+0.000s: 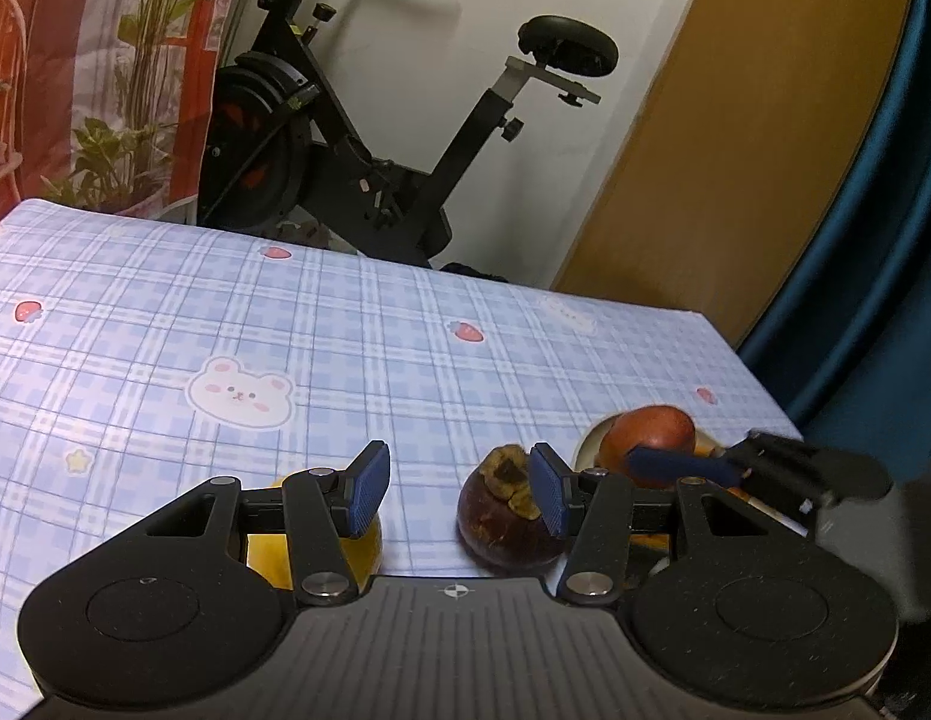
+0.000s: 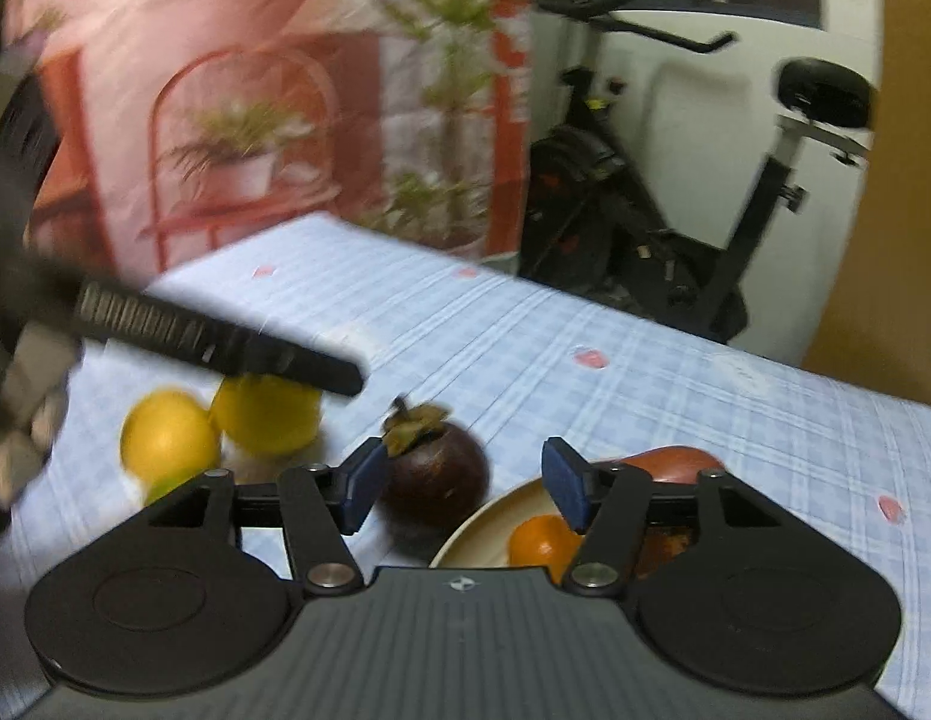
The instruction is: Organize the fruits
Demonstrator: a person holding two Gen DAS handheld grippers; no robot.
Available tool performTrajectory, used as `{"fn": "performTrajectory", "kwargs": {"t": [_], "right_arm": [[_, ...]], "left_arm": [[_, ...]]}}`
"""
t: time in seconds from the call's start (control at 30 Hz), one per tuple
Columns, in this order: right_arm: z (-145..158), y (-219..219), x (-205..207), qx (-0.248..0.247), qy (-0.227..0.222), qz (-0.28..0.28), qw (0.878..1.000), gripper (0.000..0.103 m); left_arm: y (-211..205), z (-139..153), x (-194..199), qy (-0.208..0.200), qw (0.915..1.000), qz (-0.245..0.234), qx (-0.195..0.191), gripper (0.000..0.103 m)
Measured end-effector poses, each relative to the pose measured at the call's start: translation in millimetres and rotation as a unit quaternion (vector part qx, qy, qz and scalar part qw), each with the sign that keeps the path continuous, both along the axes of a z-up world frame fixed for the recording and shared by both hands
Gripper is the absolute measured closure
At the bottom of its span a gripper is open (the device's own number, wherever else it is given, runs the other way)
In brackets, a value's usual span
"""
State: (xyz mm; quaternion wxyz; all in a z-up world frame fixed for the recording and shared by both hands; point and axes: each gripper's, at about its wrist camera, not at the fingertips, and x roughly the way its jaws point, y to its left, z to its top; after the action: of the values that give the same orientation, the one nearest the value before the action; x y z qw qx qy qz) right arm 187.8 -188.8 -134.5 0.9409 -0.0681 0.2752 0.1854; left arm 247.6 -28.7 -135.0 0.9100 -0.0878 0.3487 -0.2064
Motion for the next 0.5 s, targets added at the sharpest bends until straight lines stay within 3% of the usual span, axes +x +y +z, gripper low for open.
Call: {"fn": "performTrajectory", "kwargs": {"t": [0.23,0.5], "right_arm": [[-16,19,16,-0.048,0.008,0.031,0.998,0.039],[-27,24,34,-0.034,0.042,0.033,0.998,0.038]], "left_arm": [[-13,-7,4,0.011,0.9994,-0.033,0.003,0.049],[-26,-20,10,0.031,0.9980,-0.052,0.020,0.048]]}}
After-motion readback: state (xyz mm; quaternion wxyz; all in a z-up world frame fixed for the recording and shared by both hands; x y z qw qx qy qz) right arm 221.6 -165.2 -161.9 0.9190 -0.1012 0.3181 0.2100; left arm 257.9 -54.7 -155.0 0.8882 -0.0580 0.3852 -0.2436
